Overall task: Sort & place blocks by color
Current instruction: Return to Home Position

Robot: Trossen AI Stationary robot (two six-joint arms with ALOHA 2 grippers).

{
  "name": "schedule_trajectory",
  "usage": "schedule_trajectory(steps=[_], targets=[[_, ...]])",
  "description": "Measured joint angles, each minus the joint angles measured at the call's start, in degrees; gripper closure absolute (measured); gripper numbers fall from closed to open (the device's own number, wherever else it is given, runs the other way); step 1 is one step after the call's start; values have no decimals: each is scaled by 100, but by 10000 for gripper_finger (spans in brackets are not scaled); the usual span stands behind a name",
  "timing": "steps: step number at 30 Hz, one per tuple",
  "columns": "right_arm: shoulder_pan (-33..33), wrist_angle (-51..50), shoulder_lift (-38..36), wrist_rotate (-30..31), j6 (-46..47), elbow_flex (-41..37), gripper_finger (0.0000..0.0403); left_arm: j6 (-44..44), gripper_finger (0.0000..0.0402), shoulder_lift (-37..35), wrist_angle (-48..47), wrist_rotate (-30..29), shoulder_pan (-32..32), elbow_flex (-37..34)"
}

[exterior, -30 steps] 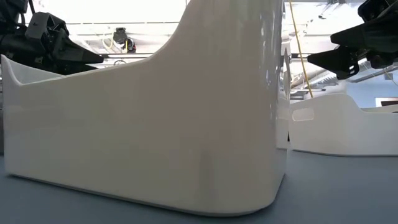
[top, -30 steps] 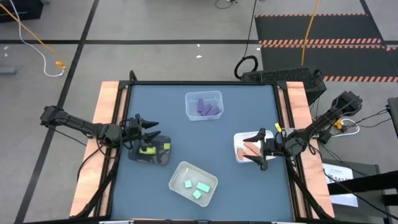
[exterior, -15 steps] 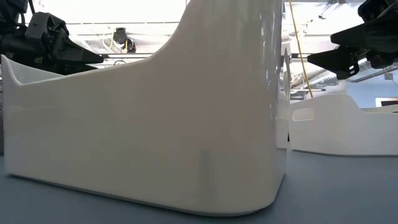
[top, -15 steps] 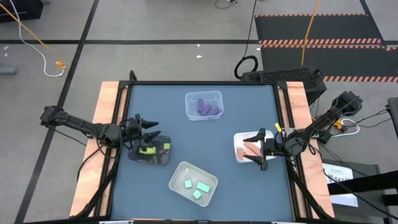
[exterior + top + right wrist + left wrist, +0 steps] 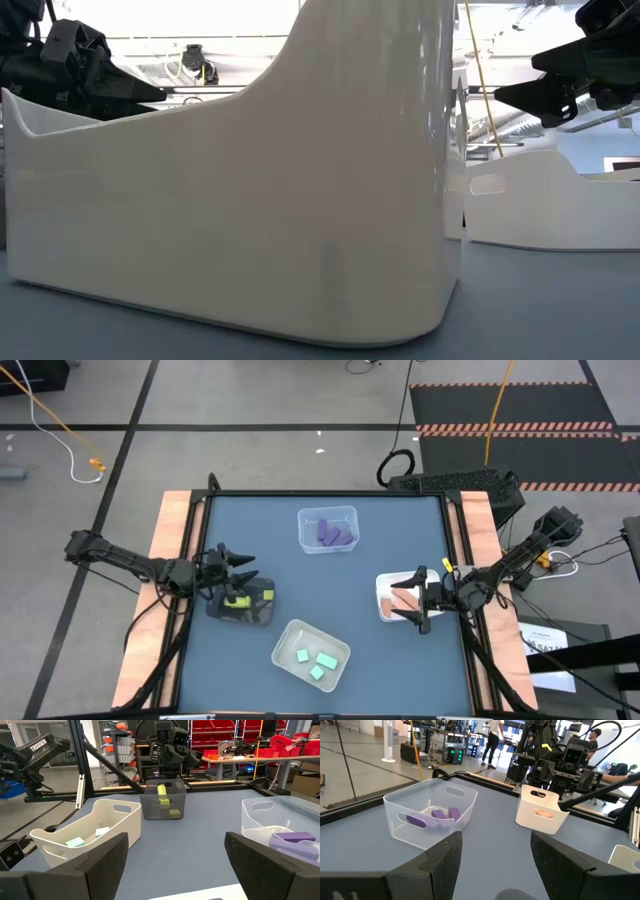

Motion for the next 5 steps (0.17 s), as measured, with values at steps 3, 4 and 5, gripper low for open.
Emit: schedule_trajectory(steps=[3, 4, 5], targets=[[0, 2, 0, -2, 0, 0, 78, 0, 165, 0, 0, 0, 0, 0], [0, 1, 1, -2, 0, 0, 78, -1, 165, 0, 0, 1, -1, 0], [0, 2, 0, -1, 0, 0, 78, -1, 165, 0, 0, 0, 0, 0]])
